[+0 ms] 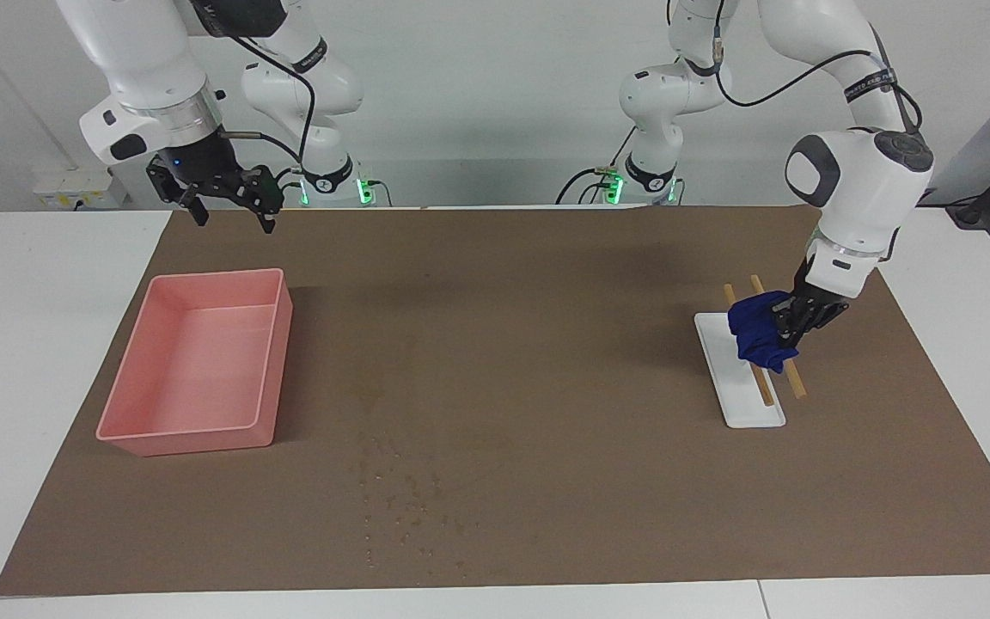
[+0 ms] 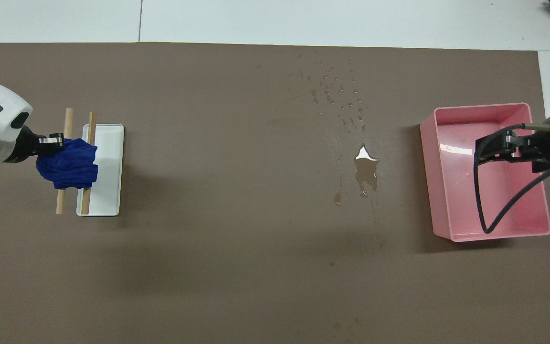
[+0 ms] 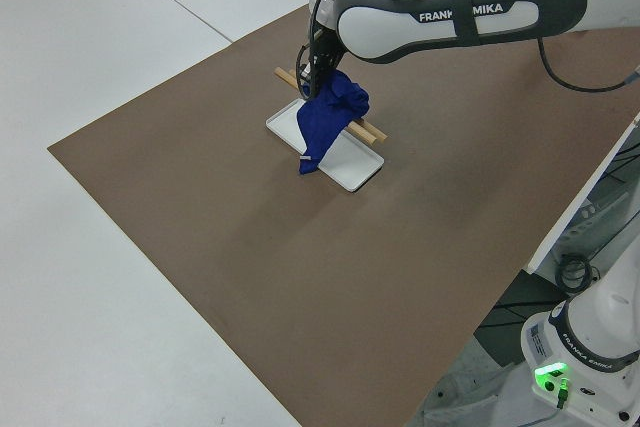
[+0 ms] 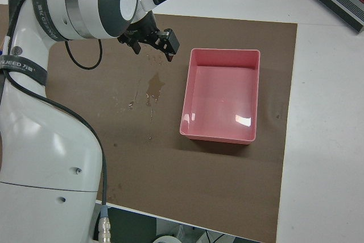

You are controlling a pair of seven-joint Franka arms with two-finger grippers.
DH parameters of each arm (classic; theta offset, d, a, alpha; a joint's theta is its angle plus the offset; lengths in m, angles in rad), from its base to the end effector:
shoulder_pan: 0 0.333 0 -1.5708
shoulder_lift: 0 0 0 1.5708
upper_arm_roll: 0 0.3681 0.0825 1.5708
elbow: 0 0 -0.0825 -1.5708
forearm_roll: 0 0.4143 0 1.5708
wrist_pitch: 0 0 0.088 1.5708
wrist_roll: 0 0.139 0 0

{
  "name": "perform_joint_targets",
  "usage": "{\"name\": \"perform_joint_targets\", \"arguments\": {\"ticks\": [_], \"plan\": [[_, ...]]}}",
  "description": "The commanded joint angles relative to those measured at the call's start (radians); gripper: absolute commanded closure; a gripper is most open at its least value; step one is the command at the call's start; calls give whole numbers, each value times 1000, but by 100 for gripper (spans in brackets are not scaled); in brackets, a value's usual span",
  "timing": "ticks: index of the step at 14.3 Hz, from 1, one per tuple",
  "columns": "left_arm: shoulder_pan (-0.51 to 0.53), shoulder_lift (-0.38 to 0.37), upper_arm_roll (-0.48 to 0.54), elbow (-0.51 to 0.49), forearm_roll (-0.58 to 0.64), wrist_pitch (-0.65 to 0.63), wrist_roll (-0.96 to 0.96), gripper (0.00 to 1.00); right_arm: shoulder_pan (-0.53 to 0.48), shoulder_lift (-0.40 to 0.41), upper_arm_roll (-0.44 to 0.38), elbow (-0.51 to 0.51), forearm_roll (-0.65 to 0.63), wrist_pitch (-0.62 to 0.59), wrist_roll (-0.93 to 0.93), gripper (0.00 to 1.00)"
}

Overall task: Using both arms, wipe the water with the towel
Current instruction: 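Lift the towel with the left gripper while the right gripper reaches toward it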

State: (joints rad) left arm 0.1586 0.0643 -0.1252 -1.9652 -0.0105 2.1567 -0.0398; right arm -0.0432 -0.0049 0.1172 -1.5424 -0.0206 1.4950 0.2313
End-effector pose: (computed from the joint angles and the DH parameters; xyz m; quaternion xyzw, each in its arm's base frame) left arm 0.6185 0.0211 0.4592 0.9971 0.0395 0.0638 0.0087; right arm 0.5727 0.0396 0.6551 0.9966 -0.0791 -0.0194 0.0137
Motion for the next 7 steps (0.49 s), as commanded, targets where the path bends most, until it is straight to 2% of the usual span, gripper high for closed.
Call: {"name": "perform_joint_targets", "arguments": {"ticks": [1, 4, 5, 7], "plan": [[-31, 6, 10, 110, 37, -168, -18, 100, -4, -26, 2, -28, 14, 4, -15, 0], [-71, 38, 7, 268, 21, -384, -202, 100, -3, -26, 4, -28, 14, 4, -15, 0], [-98, 46, 7, 300, 4, -453, -300, 100, -3, -26, 5, -28, 16, 4, -14, 0], [-119, 43, 7, 312, -95, -503, -504, 100, -1, -26, 10, -27, 19, 5, -14, 0]]}}
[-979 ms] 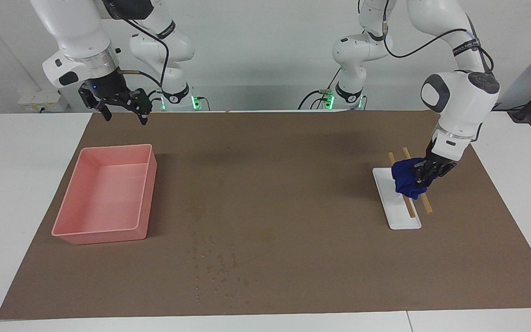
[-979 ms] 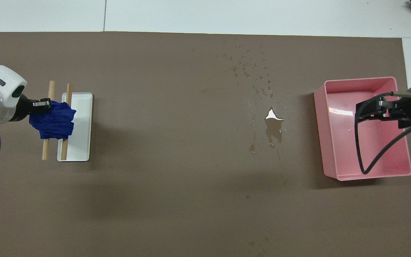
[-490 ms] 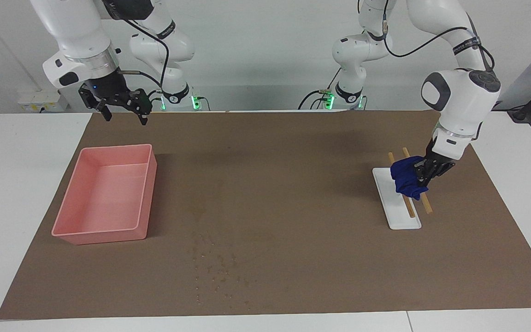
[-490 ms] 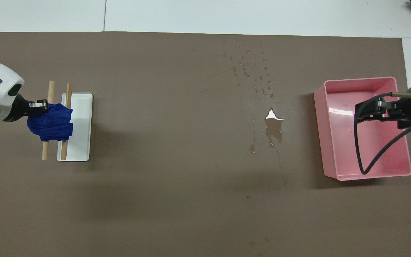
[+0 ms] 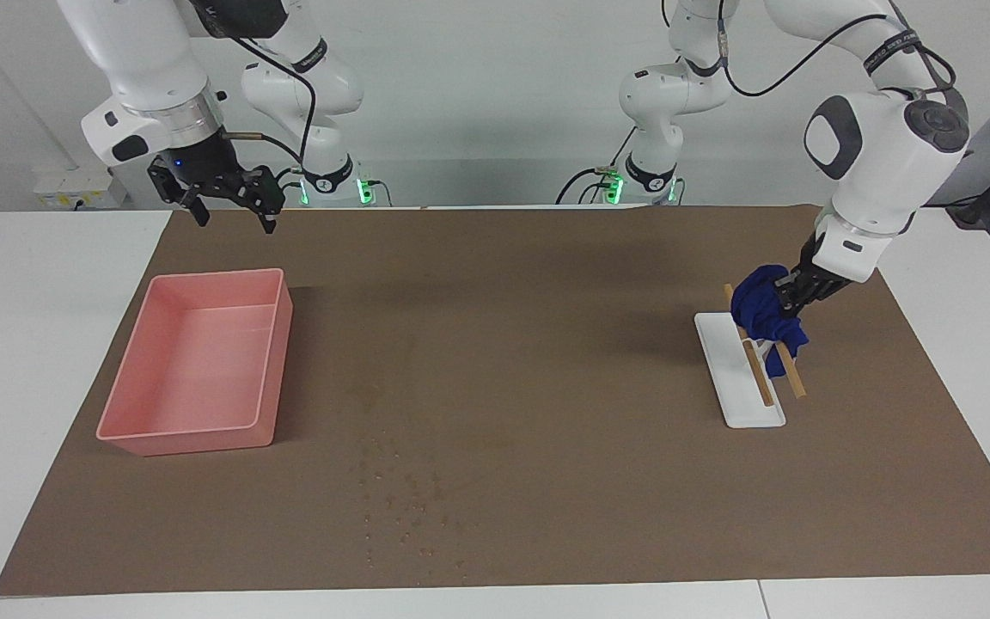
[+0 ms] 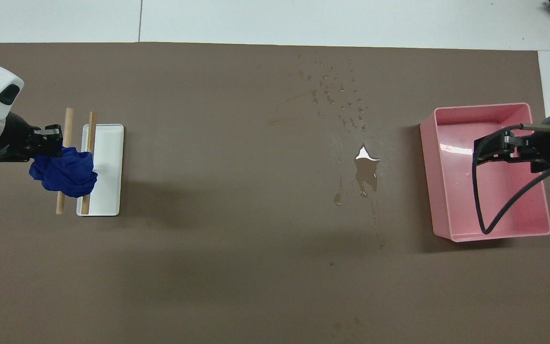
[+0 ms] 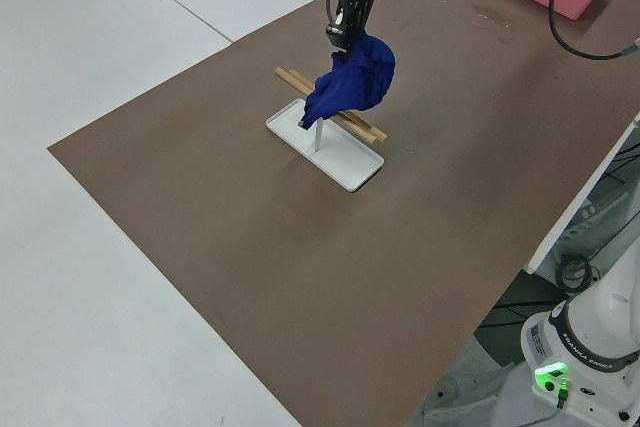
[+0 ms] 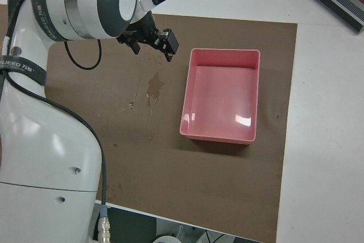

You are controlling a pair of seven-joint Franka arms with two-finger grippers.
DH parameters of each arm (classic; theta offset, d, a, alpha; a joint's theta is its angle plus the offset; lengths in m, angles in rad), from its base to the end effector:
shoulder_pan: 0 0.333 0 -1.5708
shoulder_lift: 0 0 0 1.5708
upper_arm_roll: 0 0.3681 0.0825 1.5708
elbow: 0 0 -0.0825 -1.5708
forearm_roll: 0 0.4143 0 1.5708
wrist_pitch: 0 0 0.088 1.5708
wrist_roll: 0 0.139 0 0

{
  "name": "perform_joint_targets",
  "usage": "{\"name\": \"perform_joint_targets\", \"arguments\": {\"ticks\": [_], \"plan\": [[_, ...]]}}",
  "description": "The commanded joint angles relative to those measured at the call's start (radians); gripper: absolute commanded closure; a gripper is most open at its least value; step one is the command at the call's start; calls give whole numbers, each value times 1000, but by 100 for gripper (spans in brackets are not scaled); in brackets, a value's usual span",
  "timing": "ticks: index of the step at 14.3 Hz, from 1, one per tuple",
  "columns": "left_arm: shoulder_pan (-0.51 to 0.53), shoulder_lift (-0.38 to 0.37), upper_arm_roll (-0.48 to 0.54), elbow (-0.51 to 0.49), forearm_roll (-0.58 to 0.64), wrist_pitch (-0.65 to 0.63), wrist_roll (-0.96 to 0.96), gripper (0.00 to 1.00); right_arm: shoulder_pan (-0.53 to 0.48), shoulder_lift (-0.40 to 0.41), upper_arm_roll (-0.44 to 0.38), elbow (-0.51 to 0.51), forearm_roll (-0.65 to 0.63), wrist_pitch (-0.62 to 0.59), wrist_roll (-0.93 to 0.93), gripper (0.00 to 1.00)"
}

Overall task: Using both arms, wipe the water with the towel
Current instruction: 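Lift the towel with the left gripper while the right gripper reaches toward it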

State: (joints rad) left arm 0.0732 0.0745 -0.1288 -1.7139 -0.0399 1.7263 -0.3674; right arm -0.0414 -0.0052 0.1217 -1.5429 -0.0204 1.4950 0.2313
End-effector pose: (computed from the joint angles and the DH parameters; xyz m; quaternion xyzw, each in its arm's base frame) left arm 0.6100 -0.0367 0.5414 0.9865 0.1588 -0.0352 0.0174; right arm 0.5723 0.0433 0.6551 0.9968 -0.0760 -0.0195 0.0137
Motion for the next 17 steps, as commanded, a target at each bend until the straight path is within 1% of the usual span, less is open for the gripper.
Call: {"name": "perform_joint_targets", "arguments": {"ticks": [1, 3, 5, 7, 9, 10, 12, 14, 15, 17], "plan": [[-35, 31, 11, 60, -118, -73, -294, 100, -2, -24, 7, -25, 19, 7, -12, 0], [-42, 30, 9, 57, -220, -64, -526, 100, 0, -24, 16, -20, 22, 7, 17, 0], [-46, 30, 9, 56, -348, -39, -748, 100, 0, -22, 51, -17, 31, 16, 78, 0], [-49, 30, 9, 45, -479, 18, -997, 100, 0, -21, 70, -19, 107, 43, 191, 0], [-90, 30, 8, 36, -563, 85, -1178, 100, 1, -18, 85, -20, 201, 92, 328, 0], [-102, 33, 8, 36, -598, 117, -1243, 100, 12, -13, 99, -22, 235, 123, 397, 0], [-119, 30, 6, 36, -672, 174, -1339, 100, 64, 2, 101, -20, 272, 190, 567, 1], [-136, 16, 6, 37, -722, 234, -1413, 100, 121, 27, 101, -19, 313, 299, 811, 1], [-150, 8, 5, 37, -726, 252, -1438, 100, 138, 39, 101, -17, 347, 354, 898, 1], [-206, -5, 5, 39, -726, 295, -1437, 100, 162, 57, 101, -16, 410, 422, 977, 2]]}}
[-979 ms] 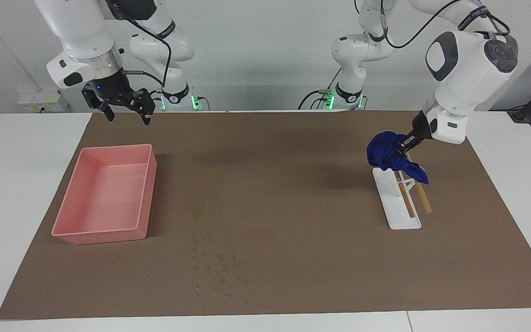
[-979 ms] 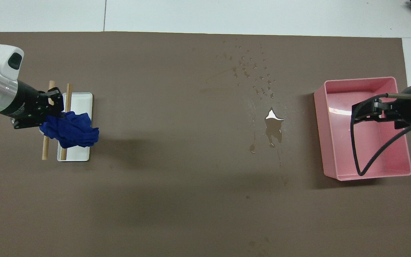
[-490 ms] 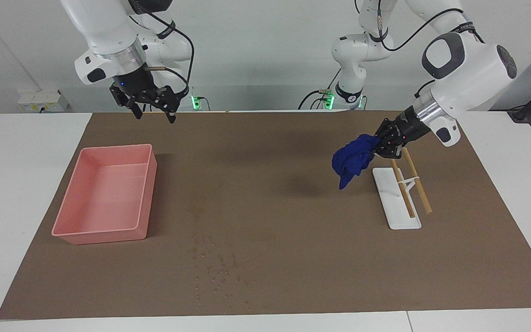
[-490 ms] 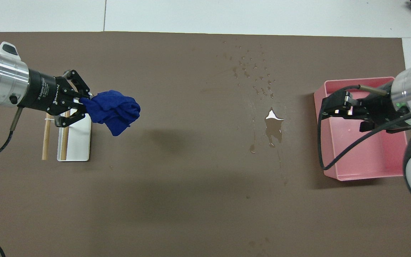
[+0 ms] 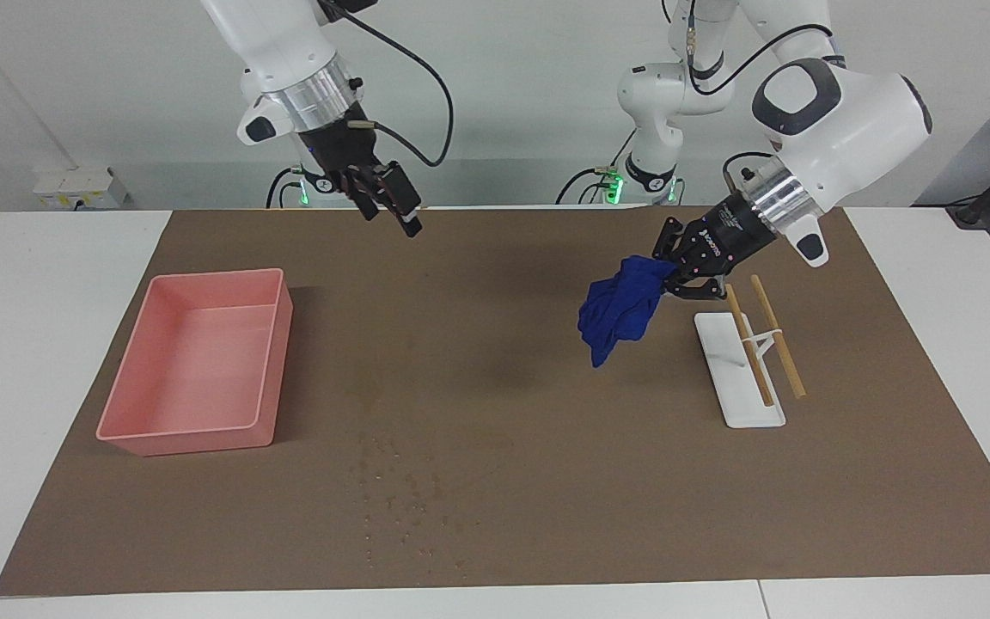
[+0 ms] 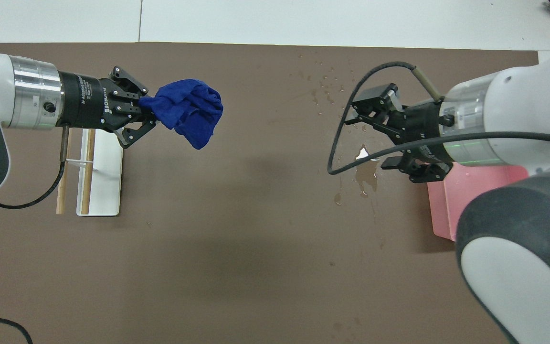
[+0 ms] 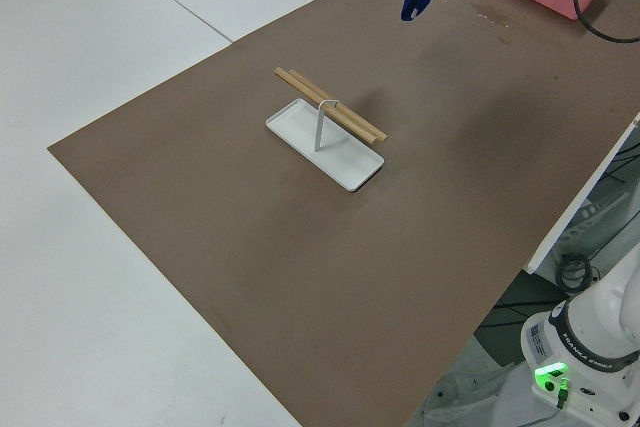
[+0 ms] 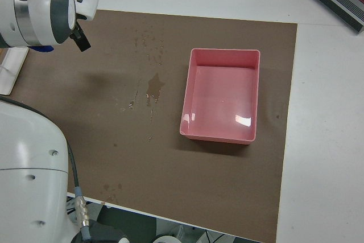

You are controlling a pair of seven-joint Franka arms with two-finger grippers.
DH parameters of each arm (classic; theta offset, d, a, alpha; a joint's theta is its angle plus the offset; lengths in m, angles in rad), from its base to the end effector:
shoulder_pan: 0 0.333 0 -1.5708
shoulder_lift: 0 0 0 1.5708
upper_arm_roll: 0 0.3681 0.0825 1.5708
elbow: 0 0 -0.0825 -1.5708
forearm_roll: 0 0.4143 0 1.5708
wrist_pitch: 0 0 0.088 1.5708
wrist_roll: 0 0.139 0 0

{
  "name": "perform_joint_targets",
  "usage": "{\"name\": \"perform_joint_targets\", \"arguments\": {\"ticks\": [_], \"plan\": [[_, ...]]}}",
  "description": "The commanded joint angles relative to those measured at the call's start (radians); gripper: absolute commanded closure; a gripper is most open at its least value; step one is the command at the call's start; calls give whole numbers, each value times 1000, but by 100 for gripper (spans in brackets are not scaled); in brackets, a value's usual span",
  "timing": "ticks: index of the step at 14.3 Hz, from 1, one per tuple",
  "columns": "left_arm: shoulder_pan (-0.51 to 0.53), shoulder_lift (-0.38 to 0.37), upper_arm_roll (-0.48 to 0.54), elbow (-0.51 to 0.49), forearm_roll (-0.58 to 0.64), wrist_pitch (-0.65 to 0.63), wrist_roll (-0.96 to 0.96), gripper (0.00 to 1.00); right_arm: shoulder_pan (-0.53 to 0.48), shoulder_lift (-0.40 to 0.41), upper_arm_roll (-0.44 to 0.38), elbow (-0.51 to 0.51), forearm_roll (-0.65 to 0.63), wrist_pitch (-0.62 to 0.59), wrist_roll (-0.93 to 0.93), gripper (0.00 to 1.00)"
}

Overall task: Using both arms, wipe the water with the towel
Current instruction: 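Lift the towel with the left gripper while the right gripper reaches toward it, then grasp the towel with the right gripper and open the left gripper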

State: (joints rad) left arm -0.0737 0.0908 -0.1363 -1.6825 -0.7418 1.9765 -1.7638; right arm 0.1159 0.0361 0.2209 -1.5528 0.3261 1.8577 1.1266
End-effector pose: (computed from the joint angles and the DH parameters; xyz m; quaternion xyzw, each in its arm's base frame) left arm 0.6302 -0.1949 0.5964 0.5830 0.7264 -0.2413 0.2725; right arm 0.5869 0.2394 0.6688 -0.8922 0.3992 0.0112 0.2108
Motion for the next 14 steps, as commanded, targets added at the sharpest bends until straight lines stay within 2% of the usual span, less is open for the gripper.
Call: {"name": "perform_joint_targets", "arguments": {"ticks": [1, 5, 7, 9, 14], "plan": [[-90, -34, 12, 7, -24, 71, -42, 100, 25, 24, 2, -3, 77, 98, 100, 2], [-196, -52, 12, 6, -24, 169, -43, 100, 116, 103, 2, 14, 110, 305, 176, 2], [-244, -54, 14, 3, -24, 203, -48, 100, 123, 136, 3, 26, 105, 322, 176, 2], [-264, -65, 14, -11, -24, 217, -48, 100, 180, 162, 3, 37, 94, 366, 179, 2], [-302, -108, 14, -62, -24, 220, -43, 100, 200, 162, 2, 26, 80, 370, 179, 1]]}}
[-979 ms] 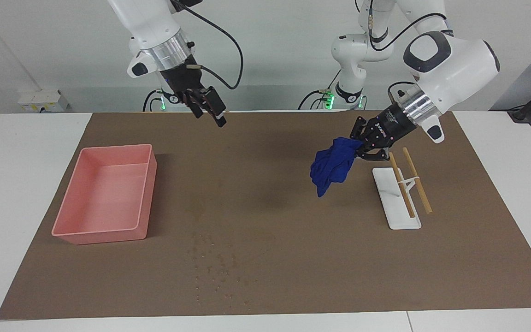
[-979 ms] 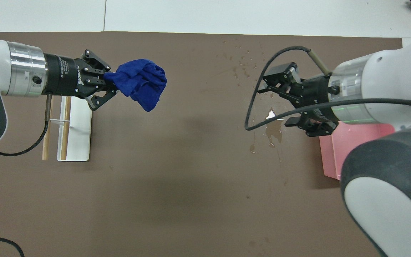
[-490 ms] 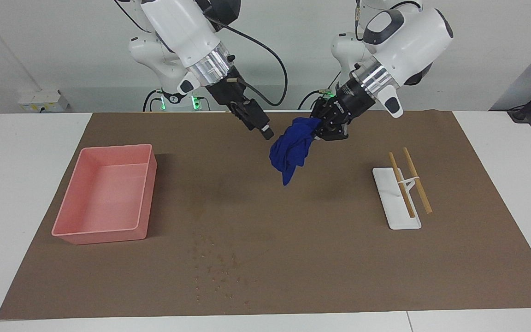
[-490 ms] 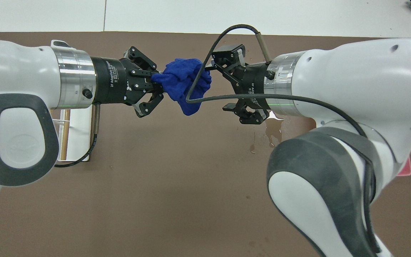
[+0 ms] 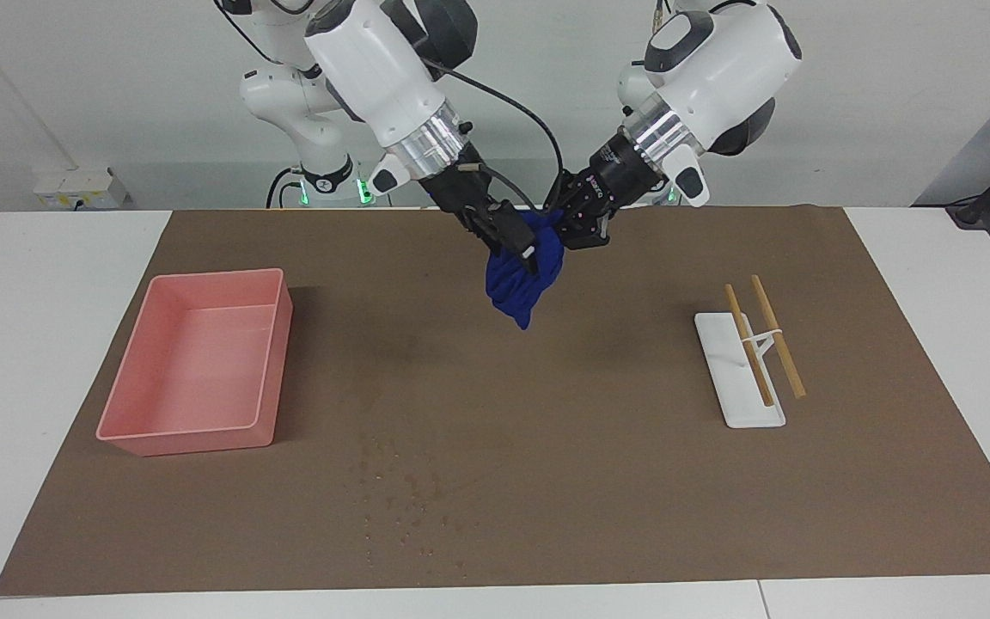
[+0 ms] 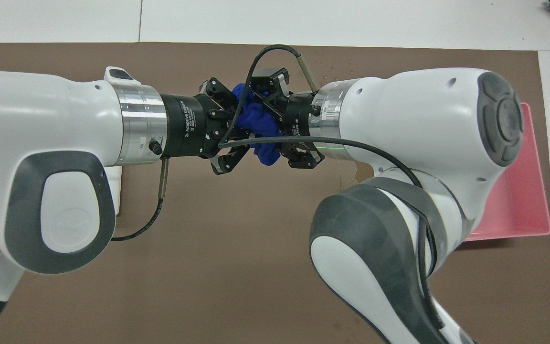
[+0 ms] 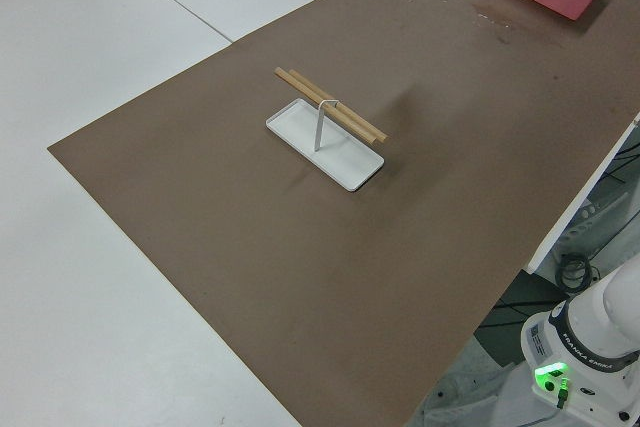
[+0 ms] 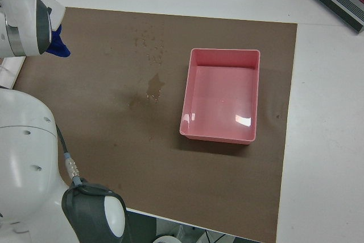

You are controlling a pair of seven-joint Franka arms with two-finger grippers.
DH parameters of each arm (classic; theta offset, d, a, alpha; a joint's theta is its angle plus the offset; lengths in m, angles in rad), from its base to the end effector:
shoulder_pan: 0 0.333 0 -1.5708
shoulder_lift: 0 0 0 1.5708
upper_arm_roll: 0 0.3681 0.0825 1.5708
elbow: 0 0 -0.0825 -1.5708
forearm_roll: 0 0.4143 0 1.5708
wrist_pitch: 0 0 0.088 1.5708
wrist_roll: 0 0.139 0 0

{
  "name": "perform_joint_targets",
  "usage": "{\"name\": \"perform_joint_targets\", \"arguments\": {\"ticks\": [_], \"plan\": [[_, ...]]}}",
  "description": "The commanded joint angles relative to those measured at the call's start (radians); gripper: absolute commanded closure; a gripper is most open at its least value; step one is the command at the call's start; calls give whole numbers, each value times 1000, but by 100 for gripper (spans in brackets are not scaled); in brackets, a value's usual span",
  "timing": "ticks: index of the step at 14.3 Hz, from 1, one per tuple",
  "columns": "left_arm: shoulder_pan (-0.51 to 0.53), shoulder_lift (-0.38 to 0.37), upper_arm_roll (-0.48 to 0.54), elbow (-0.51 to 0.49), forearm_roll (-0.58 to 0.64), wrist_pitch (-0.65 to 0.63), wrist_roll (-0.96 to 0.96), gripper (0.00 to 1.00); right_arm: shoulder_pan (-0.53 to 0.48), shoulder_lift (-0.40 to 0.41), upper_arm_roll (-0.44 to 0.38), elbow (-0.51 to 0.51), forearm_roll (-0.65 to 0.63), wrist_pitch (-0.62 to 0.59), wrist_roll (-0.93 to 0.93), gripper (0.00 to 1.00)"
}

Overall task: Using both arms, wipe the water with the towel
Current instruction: 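Grasp the towel with the right gripper and open the left gripper, then lower the towel onto the water with the right gripper while the left gripper retracts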

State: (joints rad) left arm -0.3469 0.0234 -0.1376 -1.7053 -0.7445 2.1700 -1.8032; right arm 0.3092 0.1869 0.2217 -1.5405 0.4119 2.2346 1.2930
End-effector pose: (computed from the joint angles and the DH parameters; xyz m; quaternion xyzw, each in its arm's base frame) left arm 0.5593 -0.3431 0.6446 0.6354 0.6630 -0.2246 0.3260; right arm 0.6132 0.3687 0.6259 -0.8425 0.4323 0.0125 0.3213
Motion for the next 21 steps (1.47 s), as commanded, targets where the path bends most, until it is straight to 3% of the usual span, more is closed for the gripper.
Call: {"name": "perform_joint_targets", "arguments": {"ticks": [1, 4, 5, 6, 7, 13, 14, 15, 17, 21], "plan": [[-23, -48, 15, -42, -19, 19, 2, 100, 7, 9, 1, 14, -5, -10, 14, 1], [-18, -66, 16, -46, -19, 10, 4, 100, 5, 9, 1, 11, -42, -27, 3, 5], [-17, -68, 16, -46, -19, 8, 4, 100, 2, 9, 2, 11, -48, -30, -1, 30], [-17, -69, 18, -46, -19, 4, 2, 100, -5, 9, 2, 11, -48, -32, 0, 71], [-17, -72, 18, -46, -19, -4, 5, 100, -10, 6, 2, 14, -48, -33, 0, 100], [-17, -74, 19, -54, -16, -4, 7, 100, -13, 2, 1, 13, -48, -39, -1, 100], [-17, -74, 21, -53, -15, -3, 1, 56, -18, 2, -4, 14, -48, -53, -3, 100], [-17, -72, 22, -50, -7, -6, -7, 1, -24, 2, -4, 14, -48, -59, -4, 100], [-15, -71, 24, -51, 8, -4, 2, 0, -44, -3, -2, 13, -48, -69, -3, 100], [12, -68, 26, -51, 229, -5, 178, 0, -105, -40, -5, 11, -50, -228, -79, 100]]}}
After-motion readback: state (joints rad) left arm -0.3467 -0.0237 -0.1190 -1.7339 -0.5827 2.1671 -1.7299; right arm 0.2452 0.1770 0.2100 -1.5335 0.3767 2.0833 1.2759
